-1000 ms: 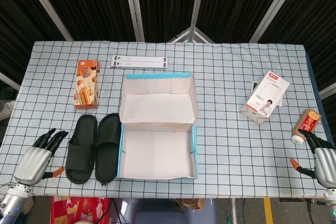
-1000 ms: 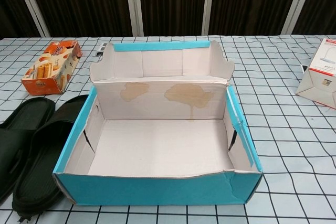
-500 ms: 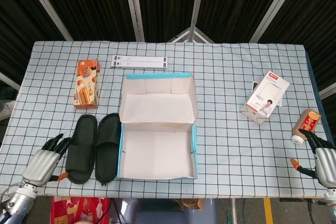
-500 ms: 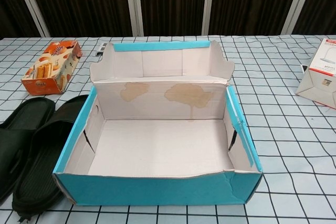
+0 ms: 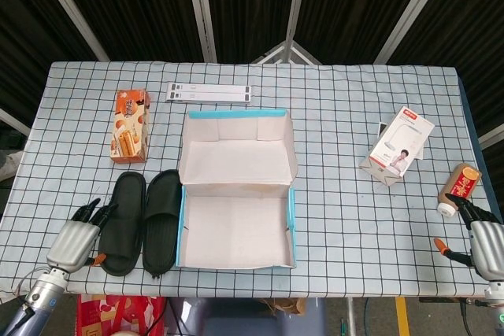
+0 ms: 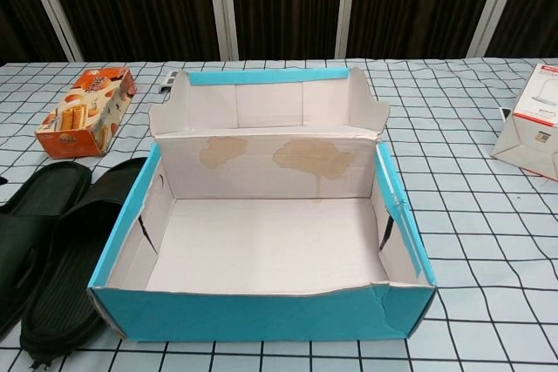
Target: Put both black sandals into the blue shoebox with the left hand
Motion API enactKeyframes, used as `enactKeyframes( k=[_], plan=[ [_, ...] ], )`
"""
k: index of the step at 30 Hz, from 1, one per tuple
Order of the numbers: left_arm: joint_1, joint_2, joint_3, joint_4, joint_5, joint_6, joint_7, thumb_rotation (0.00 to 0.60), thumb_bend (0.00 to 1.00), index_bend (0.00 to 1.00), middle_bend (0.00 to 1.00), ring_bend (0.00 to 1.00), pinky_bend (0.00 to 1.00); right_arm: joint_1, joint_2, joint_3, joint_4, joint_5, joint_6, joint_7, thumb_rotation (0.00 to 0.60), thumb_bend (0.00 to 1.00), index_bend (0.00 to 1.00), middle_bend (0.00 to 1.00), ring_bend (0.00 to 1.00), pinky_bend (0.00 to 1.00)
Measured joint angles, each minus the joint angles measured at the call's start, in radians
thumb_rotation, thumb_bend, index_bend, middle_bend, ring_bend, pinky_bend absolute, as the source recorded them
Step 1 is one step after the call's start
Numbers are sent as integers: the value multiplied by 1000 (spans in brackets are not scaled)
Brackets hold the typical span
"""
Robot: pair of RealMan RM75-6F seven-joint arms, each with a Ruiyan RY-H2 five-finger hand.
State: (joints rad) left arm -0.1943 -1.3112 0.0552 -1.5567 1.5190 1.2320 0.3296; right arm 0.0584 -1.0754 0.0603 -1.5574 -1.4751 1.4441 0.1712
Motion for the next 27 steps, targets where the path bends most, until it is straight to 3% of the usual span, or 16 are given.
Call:
enactKeyframes(
  k=[10,15,27],
  plan=[
    [-20,-42,11,53,11,-26,-9,600,67,0,171,10,128,-3,3,0,2,-1,5,9,600,234,181,237,293,308],
    [-23,-57,12,75,17,-18,-13,600,76,0,273,10,128,-3,2,1,3,-1,6,12,600,233,181,237,294,307],
    [-15,-70,4,87,2,13,14,600,293,67,367,17,128,-1,3,-1,0,-1,-1,11,600,233,181,237,293,309]
  ],
)
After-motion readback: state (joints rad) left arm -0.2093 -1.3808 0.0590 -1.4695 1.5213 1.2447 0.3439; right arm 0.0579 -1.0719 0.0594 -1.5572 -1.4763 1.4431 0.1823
